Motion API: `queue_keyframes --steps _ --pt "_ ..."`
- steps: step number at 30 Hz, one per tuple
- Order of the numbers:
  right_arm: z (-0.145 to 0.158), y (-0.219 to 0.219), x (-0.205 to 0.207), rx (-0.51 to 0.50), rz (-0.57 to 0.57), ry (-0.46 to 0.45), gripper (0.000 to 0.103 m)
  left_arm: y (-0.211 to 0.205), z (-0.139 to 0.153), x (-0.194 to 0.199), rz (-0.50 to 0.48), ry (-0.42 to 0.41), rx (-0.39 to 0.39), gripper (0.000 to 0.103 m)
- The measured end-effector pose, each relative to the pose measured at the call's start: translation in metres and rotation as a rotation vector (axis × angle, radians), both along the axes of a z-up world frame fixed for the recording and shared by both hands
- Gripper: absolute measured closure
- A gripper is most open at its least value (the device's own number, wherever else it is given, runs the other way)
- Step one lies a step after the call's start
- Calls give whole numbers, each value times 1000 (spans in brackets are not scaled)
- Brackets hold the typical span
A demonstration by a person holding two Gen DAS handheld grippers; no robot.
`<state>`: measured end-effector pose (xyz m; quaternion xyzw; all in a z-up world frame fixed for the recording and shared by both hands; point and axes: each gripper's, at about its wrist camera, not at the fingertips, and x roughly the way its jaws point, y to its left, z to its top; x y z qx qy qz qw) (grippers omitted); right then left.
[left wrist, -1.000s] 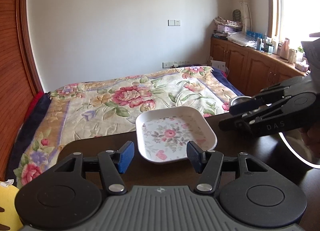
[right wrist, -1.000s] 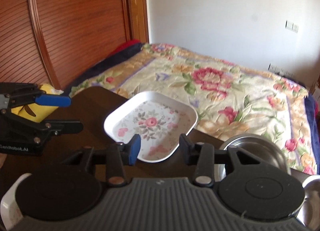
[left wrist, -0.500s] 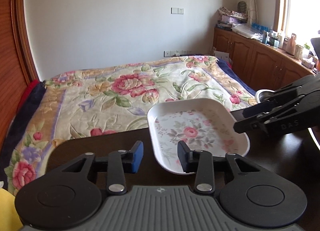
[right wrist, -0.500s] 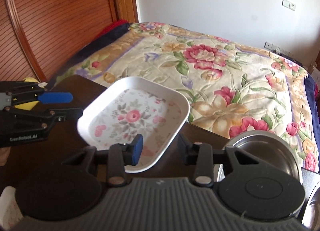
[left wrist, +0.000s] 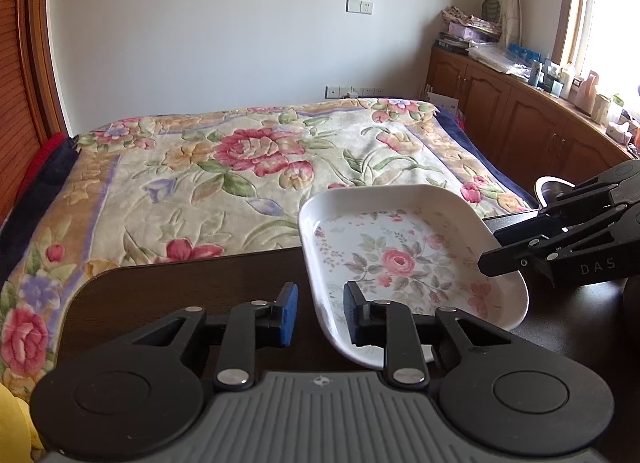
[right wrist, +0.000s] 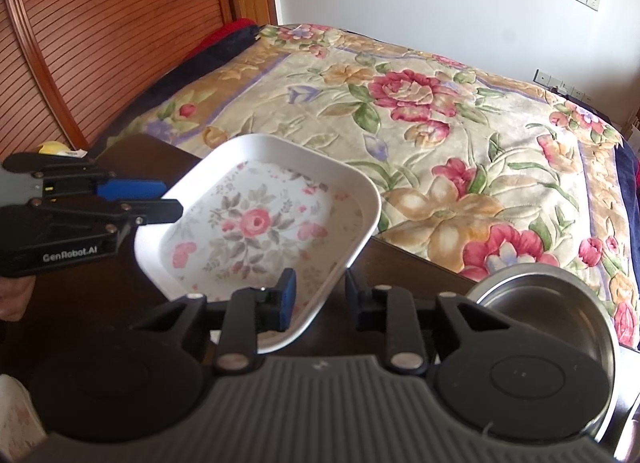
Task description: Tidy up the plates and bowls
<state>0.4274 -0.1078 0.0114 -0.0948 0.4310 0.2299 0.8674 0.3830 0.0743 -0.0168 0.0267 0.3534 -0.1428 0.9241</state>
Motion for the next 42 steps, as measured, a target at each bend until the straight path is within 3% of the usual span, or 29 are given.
queue_keyframes --steps 2,4,7,13,18,22,42 --pt "-2 0 1 -10 -5 4 75 -2 -2 2 -2 13 4 89" --pt "-4 -1 3 -9 -5 11 83 -3 -4 2 0 16 5 89" --pt "-6 1 3 -15 4 15 85 -3 -6 2 -1 19 1 89" --pt "-5 2 1 -15 4 12 85 0 -6 1 -2 21 -12 91" --pt "-1 1 -5 2 7 8 86 9 -3 -3 -2 78 -62 93" --pt "1 5 -17 18 23 9 86 13 1 -17 6 77 -48 93" --pt "27 -10 -88 105 36 -50 87 3 48 -111 1 -37 -10 91"
